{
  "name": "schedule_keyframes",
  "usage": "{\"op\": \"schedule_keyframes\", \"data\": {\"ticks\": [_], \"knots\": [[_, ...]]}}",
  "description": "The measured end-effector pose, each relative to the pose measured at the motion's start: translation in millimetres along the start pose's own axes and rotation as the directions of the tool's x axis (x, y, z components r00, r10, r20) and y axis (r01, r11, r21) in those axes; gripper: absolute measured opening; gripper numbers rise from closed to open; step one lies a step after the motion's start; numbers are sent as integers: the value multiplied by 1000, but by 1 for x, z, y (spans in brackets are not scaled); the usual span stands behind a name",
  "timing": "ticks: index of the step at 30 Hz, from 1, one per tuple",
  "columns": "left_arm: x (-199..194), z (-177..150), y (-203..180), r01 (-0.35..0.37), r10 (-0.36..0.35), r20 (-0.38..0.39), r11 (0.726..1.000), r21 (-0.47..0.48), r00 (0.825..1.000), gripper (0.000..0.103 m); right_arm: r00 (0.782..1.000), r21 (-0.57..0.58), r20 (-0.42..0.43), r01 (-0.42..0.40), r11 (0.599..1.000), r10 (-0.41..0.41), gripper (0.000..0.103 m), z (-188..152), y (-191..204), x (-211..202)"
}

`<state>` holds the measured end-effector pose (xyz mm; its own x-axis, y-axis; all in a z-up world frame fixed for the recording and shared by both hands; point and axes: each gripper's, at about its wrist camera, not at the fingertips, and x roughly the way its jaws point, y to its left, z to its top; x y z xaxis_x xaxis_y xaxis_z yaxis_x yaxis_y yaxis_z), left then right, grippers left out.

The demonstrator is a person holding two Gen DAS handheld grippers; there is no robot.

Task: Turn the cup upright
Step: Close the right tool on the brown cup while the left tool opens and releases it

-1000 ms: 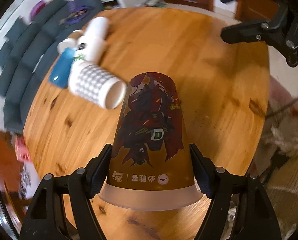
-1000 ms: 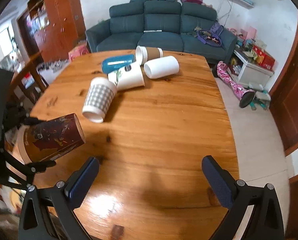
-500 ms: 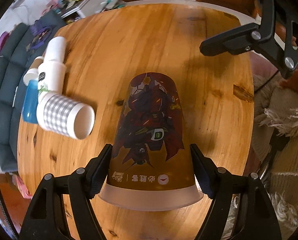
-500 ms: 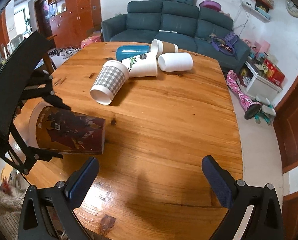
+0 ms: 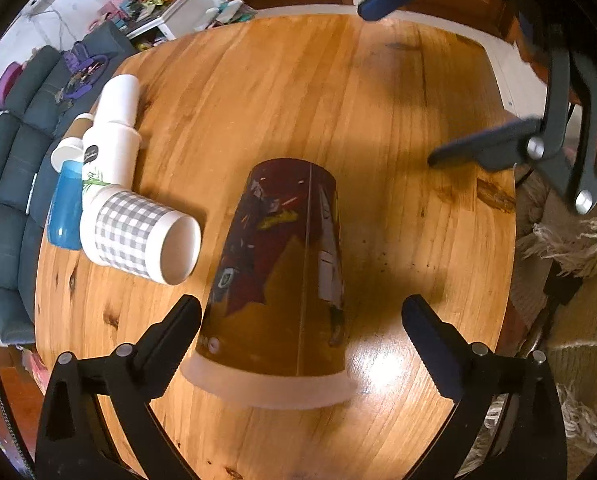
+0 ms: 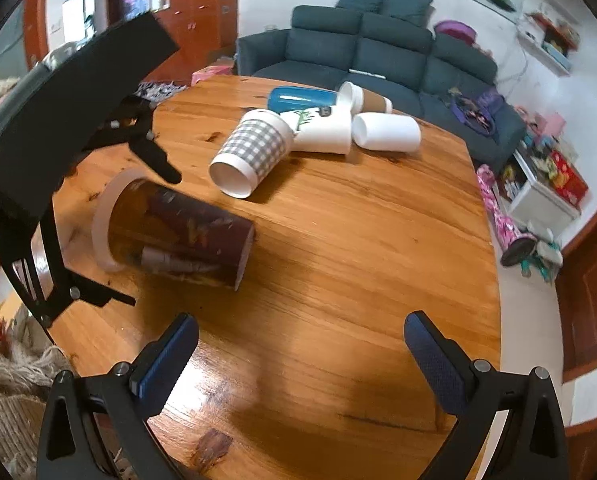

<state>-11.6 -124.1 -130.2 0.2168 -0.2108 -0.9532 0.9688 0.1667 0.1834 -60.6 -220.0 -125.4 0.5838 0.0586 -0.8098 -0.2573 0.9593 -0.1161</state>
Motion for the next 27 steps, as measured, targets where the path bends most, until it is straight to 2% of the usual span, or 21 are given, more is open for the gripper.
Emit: {"op": "schedule_keyframes", "data": {"ticks": [4, 7, 11, 13, 18, 23, 27], "knots": [[-8, -6, 11, -11, 13, 30, 998, -63, 999, 101, 1000, -73, 1, 17, 997, -17, 103, 5, 11, 3], [-16, -12, 19, -52, 58, 44, 989, -135, 997, 101, 1000, -136, 12, 28, 990, -26, 103, 11, 21, 4], [-26, -21, 33, -110, 124, 35, 955, -275, 992, 101, 999, -221, 29, 33, 975, -27, 103, 18, 35, 7], [-30, -31, 43, -125, 141, 15, 920, -372, 990, 101, 999, -262, 35, 29, 965, -20, 103, 22, 41, 9], [-45, -54, 57, -69, 112, 42, 824, -562, 993, 101, 999, -358, 46, 30, 933, -14, 103, 30, 54, 14], [-56, -69, 53, -56, 130, 68, 761, -646, 989, 101, 998, -467, 58, 41, 883, -15, 103, 38, 70, 20], [-57, -85, 51, -73, 138, 31, 689, -721, 990, 101, 998, -544, 61, 47, 838, -17, 103, 45, 81, 27]]}}
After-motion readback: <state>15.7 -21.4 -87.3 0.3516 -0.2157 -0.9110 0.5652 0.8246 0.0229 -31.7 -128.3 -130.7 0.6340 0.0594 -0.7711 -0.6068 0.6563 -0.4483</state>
